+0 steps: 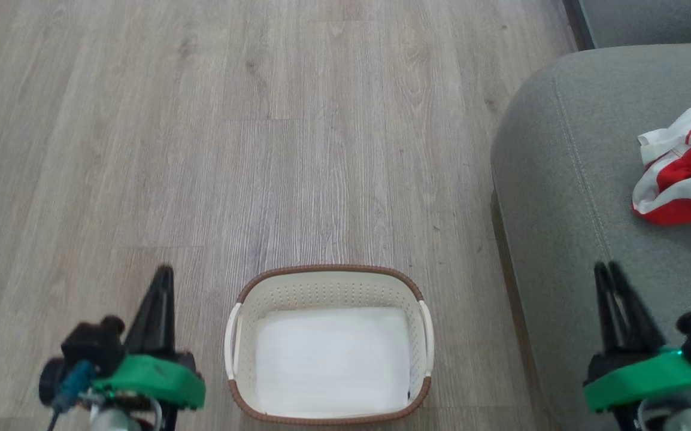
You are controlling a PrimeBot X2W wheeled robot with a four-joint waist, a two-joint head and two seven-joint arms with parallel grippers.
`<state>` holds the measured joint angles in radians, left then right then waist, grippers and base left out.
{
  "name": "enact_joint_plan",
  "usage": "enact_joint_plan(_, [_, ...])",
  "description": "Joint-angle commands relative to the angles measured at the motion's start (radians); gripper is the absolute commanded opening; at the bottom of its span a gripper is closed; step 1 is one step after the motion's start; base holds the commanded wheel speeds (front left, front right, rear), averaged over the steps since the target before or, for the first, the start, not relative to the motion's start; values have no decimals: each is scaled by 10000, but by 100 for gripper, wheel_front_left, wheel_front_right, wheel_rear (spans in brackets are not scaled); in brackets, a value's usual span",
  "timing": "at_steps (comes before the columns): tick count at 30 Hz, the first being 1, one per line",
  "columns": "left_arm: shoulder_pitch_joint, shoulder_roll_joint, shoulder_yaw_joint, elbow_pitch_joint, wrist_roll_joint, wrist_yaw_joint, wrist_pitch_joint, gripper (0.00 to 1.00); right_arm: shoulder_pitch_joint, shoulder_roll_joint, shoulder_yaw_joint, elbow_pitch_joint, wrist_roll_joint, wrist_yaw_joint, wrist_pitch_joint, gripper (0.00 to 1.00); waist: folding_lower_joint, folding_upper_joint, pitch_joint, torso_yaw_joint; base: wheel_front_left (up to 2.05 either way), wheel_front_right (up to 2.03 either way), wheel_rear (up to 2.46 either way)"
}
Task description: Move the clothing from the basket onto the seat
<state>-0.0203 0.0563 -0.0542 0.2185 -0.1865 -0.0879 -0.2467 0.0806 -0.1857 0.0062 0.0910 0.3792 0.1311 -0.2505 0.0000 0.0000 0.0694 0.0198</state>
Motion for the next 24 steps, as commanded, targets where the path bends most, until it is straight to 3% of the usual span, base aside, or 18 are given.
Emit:
enact_joint_plan(1, [-50,3,36,-17,-115,-4,45,0,-12,10,-9,-46,109,0,17,0,0,0,-6,-2,0,0,0])
enact_joint_plan(24, [-191,-8,334,27,-2743,-82,703,0,-359,164,-108,251,2487,-1,594,0,0,0,-128,-38,0,0,0])
